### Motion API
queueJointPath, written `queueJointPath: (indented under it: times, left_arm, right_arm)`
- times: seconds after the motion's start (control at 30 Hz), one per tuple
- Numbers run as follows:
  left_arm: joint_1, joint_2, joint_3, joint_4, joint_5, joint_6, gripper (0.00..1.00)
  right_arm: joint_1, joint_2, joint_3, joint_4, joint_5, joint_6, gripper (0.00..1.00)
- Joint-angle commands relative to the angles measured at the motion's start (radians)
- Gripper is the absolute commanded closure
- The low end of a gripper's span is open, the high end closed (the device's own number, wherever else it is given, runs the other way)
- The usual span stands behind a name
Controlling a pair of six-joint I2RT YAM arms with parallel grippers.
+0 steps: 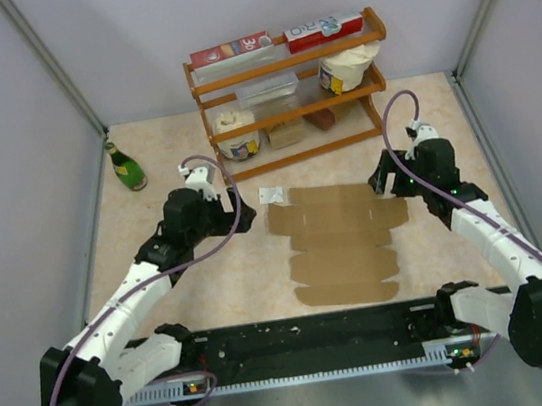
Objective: Fold the paper box
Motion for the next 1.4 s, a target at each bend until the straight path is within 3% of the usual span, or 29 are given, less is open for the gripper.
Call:
queueJointPath:
  times: [0.0, 0.2, 0.37, 0.6, 0.7, 0.8, 1.07, 1.37]
  left_arm:
    - [-0.04, 0.009, -0.01, 0.054, 0.015, 0.02, 0.02]
    - [-0.091, 0.016, -0.015, 0.062, -0.004, 0.011, 0.02]
    - [-0.165, 0.045, -0.026, 0.079, -0.037, -0.003, 0.02]
    - [-0.292, 0.102, -0.016, 0.082, -0.089, -0.035, 0.05]
    - [-0.317, 0.116, -0.027, 0.1, -0.12, -0.055, 0.05]
    - [-0.333, 0.118, -0.035, 0.111, -0.12, -0.069, 0.06]
    - [-0.358, 0.151, -0.052, 0.158, -0.068, -0.079, 0.07]
    - [-0.499, 0.311, 0.013, 0.217, -0.129, -0.09, 0.1]
  right_arm:
    - [-0.006, -0.038, -0.008, 0.06, -0.013, -0.01, 0.17]
    - [-0.006, 0.0, 0.0, 0.195, -0.105, -0.042, 0.18]
    - [-0.007, 0.203, 0.232, 0.057, -0.206, -0.154, 0.2]
    - [-0.009, 0.442, 0.41, -0.049, -0.16, -0.235, 0.22]
    - [-0.011, 0.523, 0.441, -0.073, -0.176, -0.266, 0.26]
    - [-0.023, 0.582, 0.463, -0.105, -0.203, -0.272, 0.37]
    - [-0.073, 0.622, 0.443, -0.11, -0.209, -0.269, 0.29]
    - [-0.133, 0.672, 0.438, -0.116, -0.328, -0.312, 0.28]
